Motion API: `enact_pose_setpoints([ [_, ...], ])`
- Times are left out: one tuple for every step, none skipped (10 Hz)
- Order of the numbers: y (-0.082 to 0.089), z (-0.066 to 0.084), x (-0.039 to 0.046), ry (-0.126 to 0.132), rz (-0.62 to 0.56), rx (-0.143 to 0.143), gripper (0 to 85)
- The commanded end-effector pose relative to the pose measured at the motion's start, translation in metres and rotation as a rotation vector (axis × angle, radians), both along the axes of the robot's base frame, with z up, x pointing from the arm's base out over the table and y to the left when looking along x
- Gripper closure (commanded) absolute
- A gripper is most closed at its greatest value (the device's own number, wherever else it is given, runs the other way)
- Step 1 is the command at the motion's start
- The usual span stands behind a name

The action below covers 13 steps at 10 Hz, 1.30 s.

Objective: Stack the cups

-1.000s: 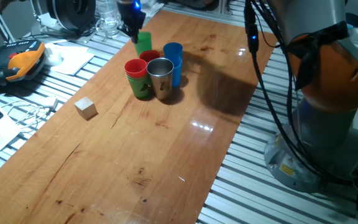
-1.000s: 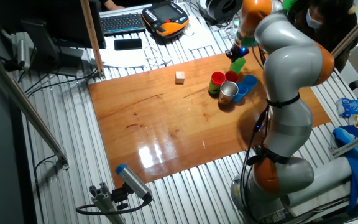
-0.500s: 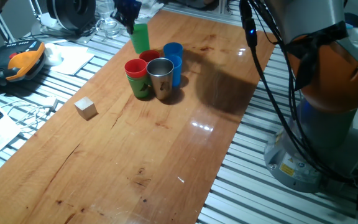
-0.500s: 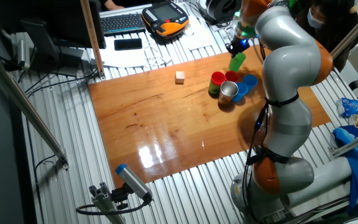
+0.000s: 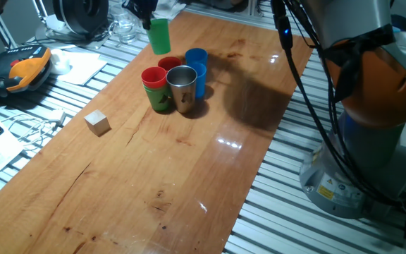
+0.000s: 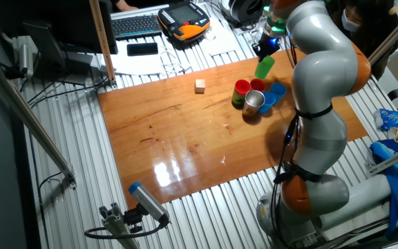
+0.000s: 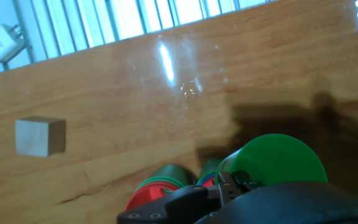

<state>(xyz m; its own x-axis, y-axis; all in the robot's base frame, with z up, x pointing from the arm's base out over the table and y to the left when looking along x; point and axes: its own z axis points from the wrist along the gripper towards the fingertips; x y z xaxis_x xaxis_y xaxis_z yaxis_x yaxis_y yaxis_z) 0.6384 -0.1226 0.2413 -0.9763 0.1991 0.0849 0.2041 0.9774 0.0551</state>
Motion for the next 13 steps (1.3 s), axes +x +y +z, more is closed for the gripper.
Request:
enact_pose_setpoints([
  [0.002,-0.002,-0.0019,0.005,-0.005,0.008,85.0],
  [0.005,-0.005,-0.0059,0.005,-0.009,0.009,85.0],
  [0.009,-0.007,-0.0095,0.006,-0.015,0.009,85.0],
  [0.014,-0.008,-0.0126,0.014,-0.019,0.005,85.0],
  [0.016,-0.007,-0.0153,0.021,-0.022,0.005,85.0],
  [0.017,-0.006,-0.0172,0.026,-0.023,0.009,85.0],
  [0.019,-0.006,-0.0185,0.028,-0.024,0.01,85.0],
  [0.021,-0.007,-0.0201,0.028,-0.026,0.01,85.0],
  [0.023,-0.011,-0.0235,0.023,-0.023,-0.003,85.0],
  [0.025,-0.019,-0.0283,0.006,-0.021,-0.016,85.0],
  [0.026,-0.024,-0.0304,0.0,-0.008,-0.035,85.0],
  [0.026,-0.027,-0.0316,-0.005,-0.005,-0.04,85.0],
  [0.027,-0.028,-0.0317,-0.006,-0.011,-0.043,85.0],
])
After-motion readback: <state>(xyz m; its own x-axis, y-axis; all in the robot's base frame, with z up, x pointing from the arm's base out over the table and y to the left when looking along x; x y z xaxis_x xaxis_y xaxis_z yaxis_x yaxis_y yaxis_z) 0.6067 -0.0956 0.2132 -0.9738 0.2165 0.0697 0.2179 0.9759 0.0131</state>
